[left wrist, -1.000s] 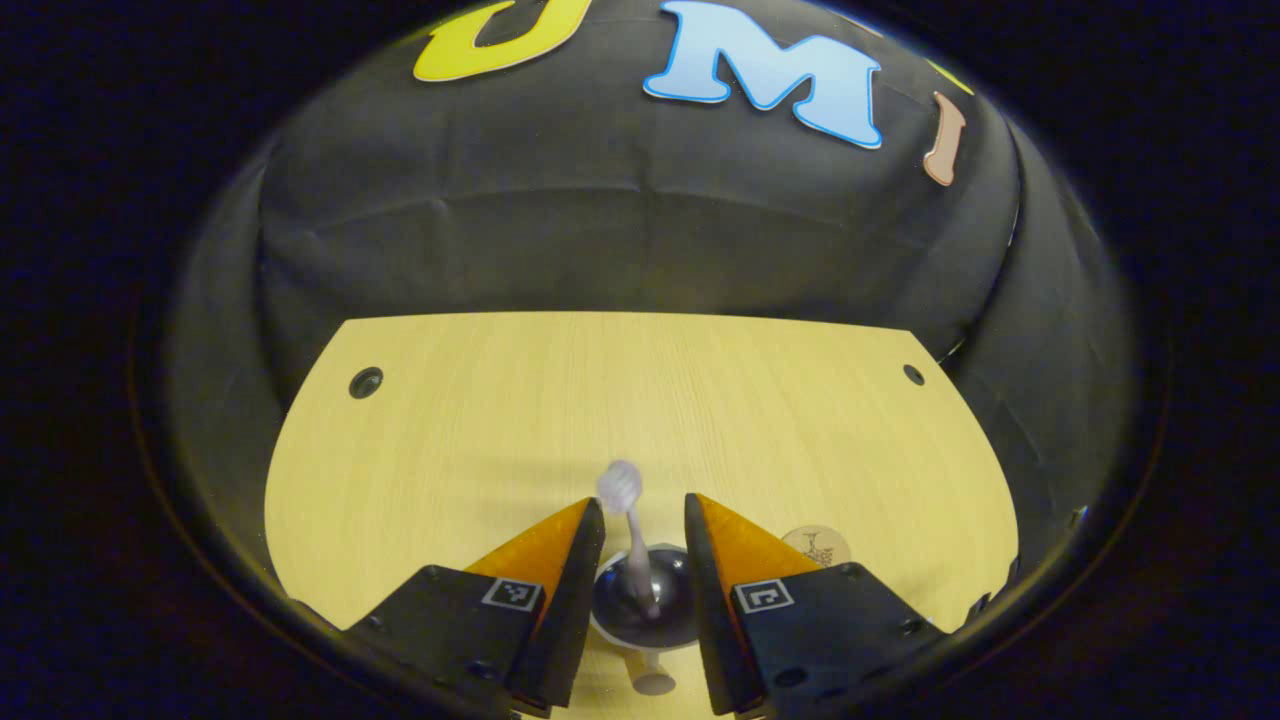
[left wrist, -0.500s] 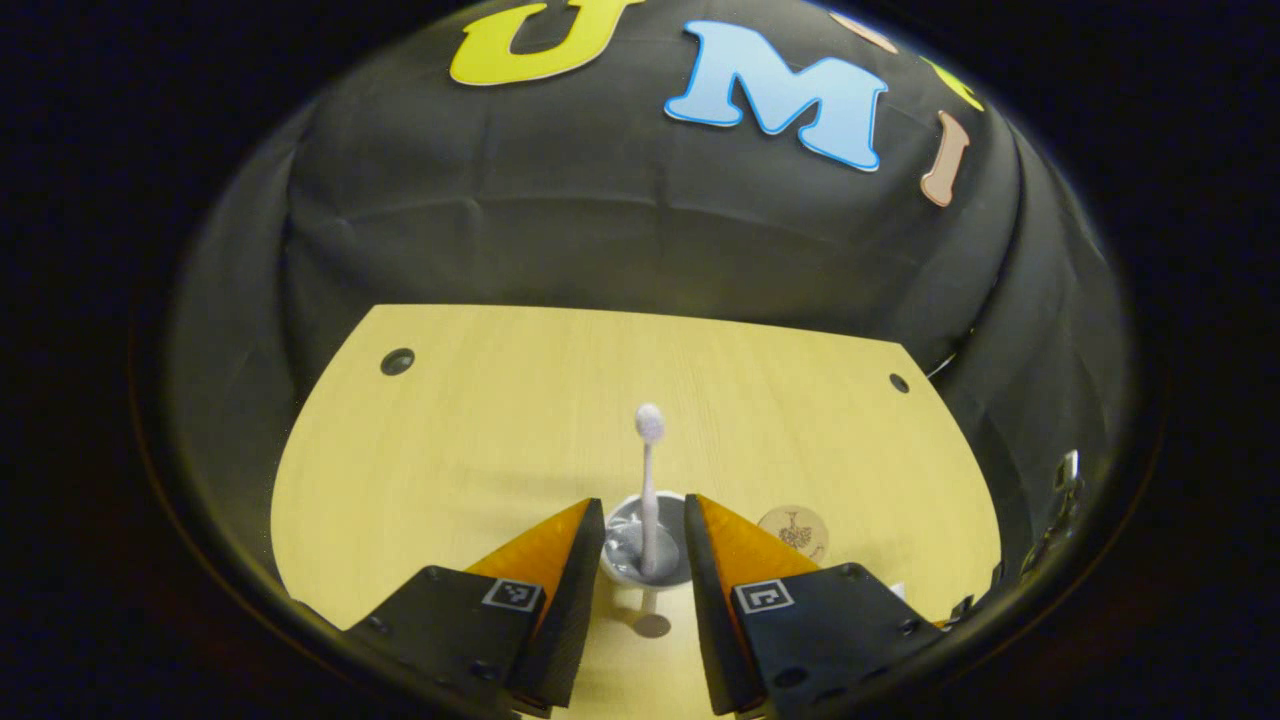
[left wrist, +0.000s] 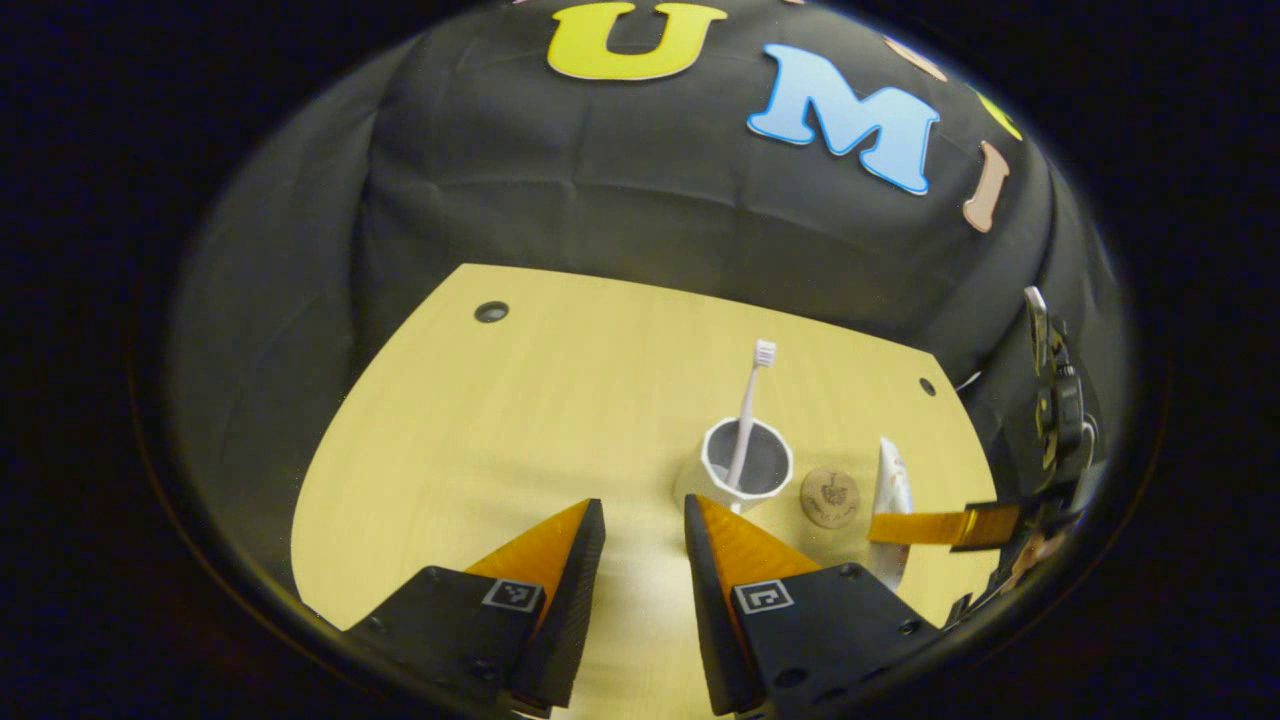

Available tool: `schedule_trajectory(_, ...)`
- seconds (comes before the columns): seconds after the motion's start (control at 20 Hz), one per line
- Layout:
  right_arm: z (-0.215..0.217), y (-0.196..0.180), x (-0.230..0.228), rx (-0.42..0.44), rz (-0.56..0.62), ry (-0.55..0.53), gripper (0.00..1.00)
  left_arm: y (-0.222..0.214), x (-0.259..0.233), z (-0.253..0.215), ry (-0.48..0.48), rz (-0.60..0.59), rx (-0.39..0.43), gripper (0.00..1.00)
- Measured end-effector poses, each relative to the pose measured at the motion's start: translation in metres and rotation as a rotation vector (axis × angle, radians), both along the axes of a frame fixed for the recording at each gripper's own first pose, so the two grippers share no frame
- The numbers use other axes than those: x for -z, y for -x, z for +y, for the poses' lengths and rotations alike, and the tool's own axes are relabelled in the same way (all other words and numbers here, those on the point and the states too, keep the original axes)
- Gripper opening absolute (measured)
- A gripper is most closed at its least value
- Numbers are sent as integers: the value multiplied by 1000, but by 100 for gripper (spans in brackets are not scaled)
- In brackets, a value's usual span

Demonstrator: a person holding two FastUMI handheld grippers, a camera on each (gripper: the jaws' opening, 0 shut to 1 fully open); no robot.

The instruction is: Put the toothbrush and toothpaste on the desktop into the cup, then pick up the cup and place it on the coaster on the desktop.

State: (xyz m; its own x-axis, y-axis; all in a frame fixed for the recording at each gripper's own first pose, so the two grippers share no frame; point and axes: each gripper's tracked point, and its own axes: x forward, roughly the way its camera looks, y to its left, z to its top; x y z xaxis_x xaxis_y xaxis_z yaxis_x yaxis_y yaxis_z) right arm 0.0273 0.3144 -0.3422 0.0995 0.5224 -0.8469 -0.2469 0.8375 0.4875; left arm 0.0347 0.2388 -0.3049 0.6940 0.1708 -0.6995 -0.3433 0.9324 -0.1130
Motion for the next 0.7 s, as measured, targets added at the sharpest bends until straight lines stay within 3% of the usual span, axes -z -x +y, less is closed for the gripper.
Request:
schedule_trajectory(0.2,31,-32,-4,30,-31,-12,15,40,-3,21,31,-2,-103,55)
schedule_trajectory(0.7,80,-83,-13,218,-71,-82,15,142,3,60,49,57,-284,57)
